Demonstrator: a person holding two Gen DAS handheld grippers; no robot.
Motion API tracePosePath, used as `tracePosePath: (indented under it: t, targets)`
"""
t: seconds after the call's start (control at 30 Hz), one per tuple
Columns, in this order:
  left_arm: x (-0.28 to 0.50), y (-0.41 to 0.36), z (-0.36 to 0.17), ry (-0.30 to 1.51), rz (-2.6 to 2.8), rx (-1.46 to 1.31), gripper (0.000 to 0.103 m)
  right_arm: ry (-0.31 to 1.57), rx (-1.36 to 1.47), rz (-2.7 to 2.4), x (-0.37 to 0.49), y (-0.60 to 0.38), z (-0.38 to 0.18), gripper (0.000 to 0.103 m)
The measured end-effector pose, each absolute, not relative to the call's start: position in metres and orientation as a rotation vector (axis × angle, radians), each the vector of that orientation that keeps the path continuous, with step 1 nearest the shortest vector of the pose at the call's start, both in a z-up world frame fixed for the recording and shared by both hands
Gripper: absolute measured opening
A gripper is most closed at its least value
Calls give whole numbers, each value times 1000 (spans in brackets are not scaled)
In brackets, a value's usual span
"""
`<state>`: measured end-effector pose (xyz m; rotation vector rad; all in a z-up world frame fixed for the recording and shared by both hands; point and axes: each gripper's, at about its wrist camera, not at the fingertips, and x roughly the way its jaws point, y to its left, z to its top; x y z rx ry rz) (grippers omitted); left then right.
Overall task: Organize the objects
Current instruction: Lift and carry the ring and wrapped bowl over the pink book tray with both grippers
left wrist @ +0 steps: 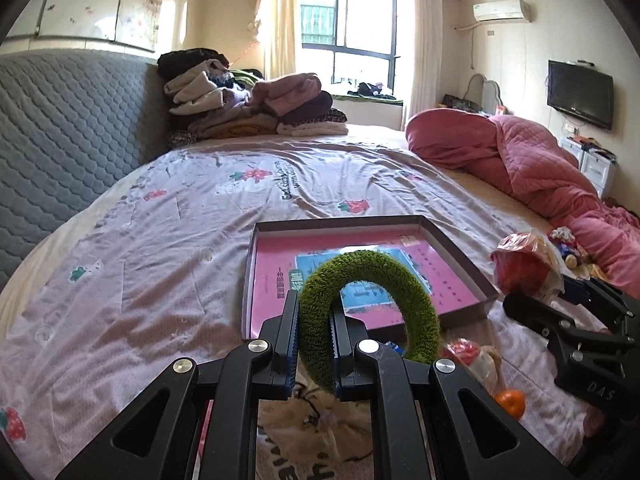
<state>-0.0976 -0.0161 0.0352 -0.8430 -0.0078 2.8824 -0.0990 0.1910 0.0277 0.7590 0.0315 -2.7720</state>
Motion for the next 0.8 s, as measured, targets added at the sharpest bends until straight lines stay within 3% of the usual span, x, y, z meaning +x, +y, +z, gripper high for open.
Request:
tracePosePath:
  t: [0.8]
  targets:
    - [-181,-33,49,-51,2850,-887,12,68,723,-2818,-165,199,49,59]
